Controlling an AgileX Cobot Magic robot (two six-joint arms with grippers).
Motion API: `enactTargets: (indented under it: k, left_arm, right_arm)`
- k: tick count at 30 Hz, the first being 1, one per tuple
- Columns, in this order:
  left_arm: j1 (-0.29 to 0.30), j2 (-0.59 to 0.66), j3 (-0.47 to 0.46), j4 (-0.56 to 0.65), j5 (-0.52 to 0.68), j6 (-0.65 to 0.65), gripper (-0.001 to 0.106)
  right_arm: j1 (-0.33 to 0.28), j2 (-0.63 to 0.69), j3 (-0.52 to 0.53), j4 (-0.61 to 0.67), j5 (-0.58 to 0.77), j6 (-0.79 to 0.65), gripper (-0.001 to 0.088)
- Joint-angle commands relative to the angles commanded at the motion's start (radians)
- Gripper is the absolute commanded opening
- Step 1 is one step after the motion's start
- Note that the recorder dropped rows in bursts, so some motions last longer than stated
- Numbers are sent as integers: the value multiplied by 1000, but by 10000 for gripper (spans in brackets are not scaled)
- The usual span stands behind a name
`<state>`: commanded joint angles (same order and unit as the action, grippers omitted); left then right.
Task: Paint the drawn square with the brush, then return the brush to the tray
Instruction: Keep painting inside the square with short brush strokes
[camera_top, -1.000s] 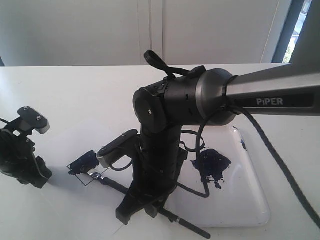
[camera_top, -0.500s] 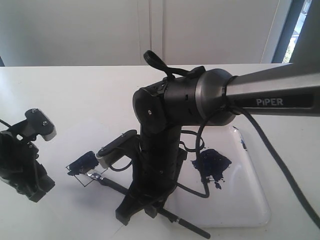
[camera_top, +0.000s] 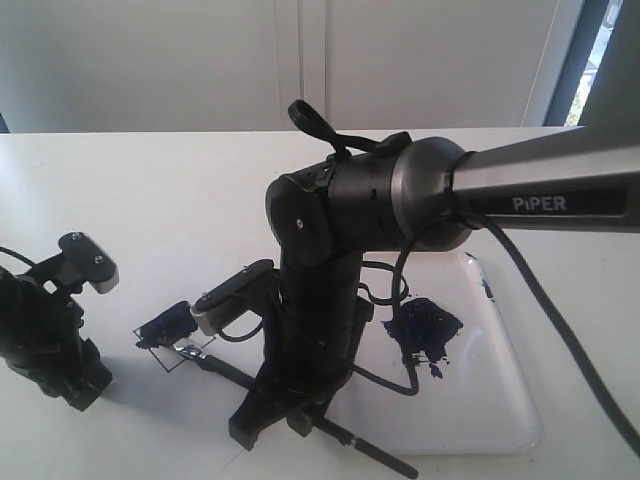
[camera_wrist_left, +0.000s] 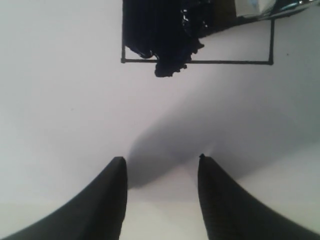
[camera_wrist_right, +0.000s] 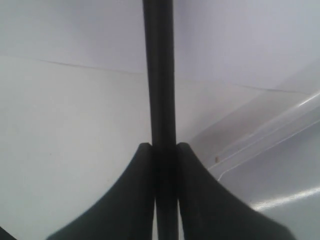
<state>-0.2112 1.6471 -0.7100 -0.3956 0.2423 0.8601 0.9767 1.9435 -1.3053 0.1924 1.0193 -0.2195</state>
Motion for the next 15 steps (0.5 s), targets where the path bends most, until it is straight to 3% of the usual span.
enactTargets:
  k: [15]
  left_arm:
    - [0, 0, 0, 0, -6, -2, 497]
  right_arm:
    - [0, 0, 0, 37, 34, -29, 0]
